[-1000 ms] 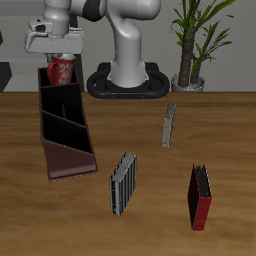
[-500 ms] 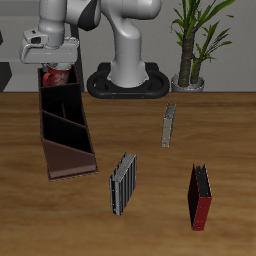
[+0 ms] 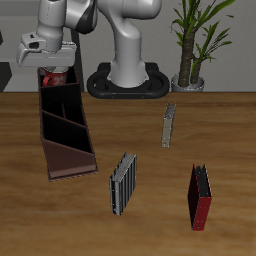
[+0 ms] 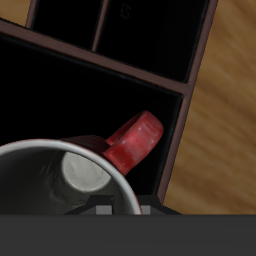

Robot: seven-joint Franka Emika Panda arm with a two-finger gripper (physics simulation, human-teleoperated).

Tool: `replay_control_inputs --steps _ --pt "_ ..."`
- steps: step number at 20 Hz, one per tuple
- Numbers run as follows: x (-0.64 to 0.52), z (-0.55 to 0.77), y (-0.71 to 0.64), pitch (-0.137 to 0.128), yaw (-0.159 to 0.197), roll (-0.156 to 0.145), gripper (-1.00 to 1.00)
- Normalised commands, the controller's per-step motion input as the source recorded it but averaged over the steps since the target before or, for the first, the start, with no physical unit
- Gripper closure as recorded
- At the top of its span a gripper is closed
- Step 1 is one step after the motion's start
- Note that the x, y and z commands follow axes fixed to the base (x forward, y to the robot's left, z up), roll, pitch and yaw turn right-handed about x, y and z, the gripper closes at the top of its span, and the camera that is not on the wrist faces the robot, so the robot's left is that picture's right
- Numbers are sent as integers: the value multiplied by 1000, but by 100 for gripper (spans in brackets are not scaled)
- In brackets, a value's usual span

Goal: Place the red mug into the right desk caddy's right compartment

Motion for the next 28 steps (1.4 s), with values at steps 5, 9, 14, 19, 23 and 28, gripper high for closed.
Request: replay_control_inputs --steps 5,9,14,19,23,28 --pt "126 -78 -135 25 63 -12 100" --pt "69 -196 -25 52 43 1 100" --pt "41 -256 109 85 34 13 -100" --pt "-12 -9 78 6 32 25 -100" --pt "-6 142 -21 -16 -18 -11 -100" --pt "-18 126 81 -27 -4 17 -100"
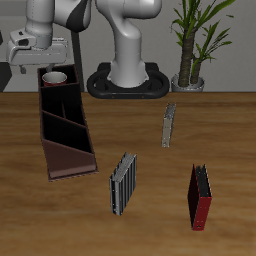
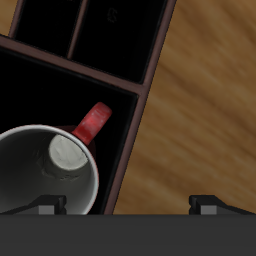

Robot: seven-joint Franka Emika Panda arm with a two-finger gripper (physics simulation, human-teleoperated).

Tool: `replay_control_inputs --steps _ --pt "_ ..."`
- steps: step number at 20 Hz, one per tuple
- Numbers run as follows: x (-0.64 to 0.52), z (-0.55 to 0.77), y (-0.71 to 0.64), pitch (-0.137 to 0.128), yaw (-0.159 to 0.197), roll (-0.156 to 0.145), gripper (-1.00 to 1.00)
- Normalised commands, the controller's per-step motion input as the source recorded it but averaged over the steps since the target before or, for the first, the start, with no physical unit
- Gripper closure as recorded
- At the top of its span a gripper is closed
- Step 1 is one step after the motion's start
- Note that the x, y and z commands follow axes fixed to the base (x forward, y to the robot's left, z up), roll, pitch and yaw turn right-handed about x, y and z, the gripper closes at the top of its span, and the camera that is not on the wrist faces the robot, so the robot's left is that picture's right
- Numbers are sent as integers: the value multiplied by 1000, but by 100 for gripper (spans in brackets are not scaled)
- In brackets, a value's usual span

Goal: Place the red mug into the right desk caddy's right compartment

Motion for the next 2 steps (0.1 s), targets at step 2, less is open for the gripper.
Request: replay_control_inputs --steps 2 --pt "-5 283 182 -35 -24 44 -100"
